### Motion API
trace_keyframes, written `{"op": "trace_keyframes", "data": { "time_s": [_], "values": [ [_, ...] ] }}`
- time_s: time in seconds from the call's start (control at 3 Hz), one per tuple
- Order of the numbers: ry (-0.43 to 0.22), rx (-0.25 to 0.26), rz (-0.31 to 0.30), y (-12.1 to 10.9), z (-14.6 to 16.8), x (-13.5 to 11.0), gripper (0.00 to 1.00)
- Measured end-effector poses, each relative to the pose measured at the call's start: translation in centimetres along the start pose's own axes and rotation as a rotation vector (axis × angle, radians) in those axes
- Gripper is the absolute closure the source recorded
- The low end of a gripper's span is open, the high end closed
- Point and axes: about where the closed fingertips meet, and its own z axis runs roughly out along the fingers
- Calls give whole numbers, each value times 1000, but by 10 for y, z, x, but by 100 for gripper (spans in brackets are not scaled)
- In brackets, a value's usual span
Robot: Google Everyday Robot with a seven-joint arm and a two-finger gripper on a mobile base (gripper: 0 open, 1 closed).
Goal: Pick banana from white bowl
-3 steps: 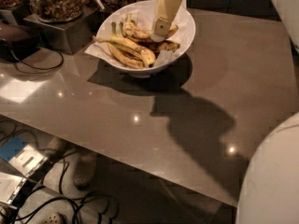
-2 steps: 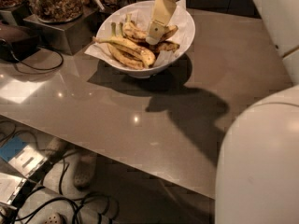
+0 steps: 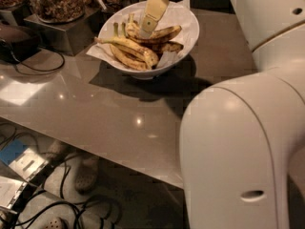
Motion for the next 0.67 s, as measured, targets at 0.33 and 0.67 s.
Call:
{"op": "trace_keyframes", "data": {
  "time_s": [0.33, 0.67],
  "values": [
    [18, 12, 32, -12, 12, -4, 15],
    [44, 9, 64, -20, 27, 1, 32]
  ]
}}
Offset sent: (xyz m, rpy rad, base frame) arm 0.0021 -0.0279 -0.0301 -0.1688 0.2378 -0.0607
